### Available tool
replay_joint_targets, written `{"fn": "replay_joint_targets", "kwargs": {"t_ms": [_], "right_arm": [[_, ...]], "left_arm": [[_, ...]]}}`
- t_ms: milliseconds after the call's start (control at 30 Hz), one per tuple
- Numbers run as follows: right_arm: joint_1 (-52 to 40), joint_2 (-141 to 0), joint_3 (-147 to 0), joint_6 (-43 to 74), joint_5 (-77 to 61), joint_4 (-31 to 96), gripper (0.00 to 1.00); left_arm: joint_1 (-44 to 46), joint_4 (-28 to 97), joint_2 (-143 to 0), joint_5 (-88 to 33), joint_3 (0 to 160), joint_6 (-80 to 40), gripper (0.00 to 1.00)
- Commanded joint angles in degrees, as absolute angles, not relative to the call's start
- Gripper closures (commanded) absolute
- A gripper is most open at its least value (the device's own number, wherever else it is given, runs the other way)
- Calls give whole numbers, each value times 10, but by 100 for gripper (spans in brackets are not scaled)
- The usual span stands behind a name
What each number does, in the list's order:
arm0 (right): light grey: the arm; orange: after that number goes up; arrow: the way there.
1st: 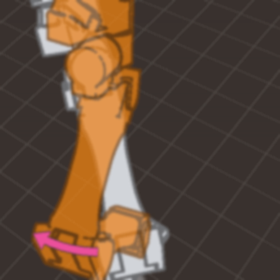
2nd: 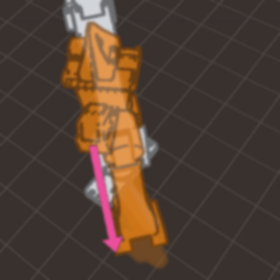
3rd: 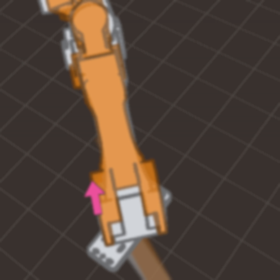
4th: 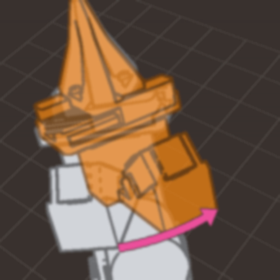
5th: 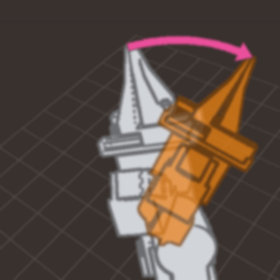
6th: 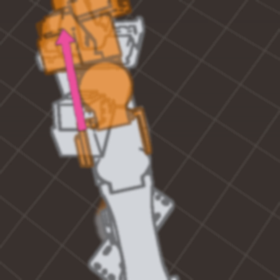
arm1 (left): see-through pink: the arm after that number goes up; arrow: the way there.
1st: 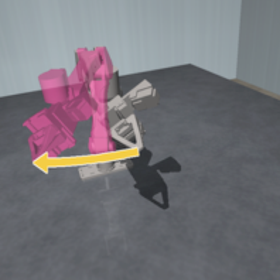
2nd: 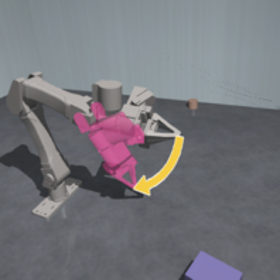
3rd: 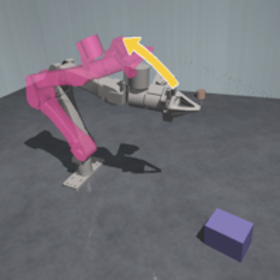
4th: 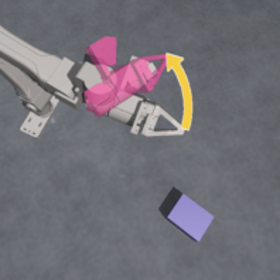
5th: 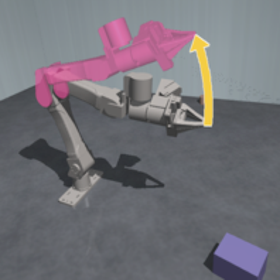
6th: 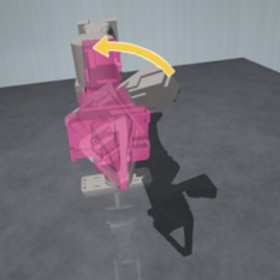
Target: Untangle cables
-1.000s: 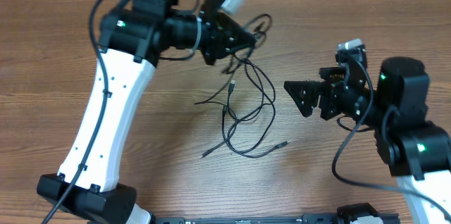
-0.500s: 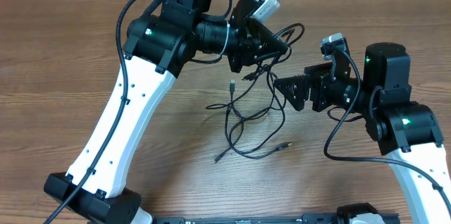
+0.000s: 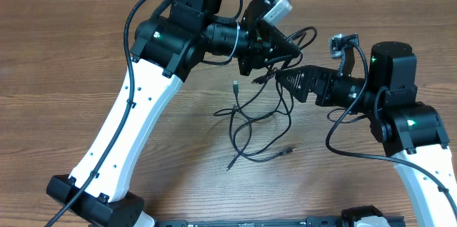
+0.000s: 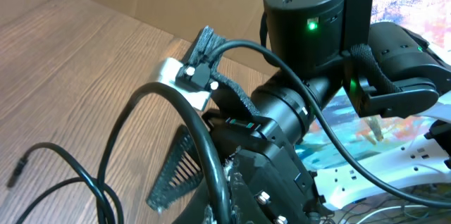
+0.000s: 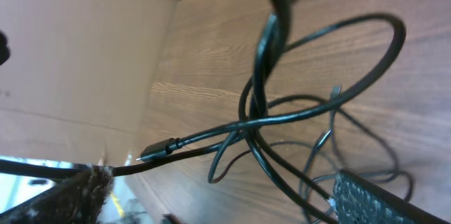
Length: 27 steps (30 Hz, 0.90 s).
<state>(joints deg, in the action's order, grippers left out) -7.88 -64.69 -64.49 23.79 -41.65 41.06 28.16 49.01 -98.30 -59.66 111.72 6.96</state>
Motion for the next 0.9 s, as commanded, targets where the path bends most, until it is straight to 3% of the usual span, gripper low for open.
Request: {"fn": "replay_joint_targets", "kwargs": {"t_ms": [0,267,400,567,700,867], "right_arm": [[-78,-645,-652,302,-421,408,4],[-78,-658,-652,303,-421,406,22],[-77,-671,-652,302,-421,406,48],[-77,-679,-652,302,-421,406,96],[-77,-679,-652,302,-421,408,96],[-77,-677,-652,300,-421,417,96]], "left_arm": [[289,476,-981,-614,1120,50,96],[317,465,-981,-615,1120,46,96],[331,460,-981,-613,1120,46,96],[335,460,-981,-611,1120,46,96],[331,460,-981,-598,1120,46,96],[312,462,-981,-484,1120,-17,96]]}}
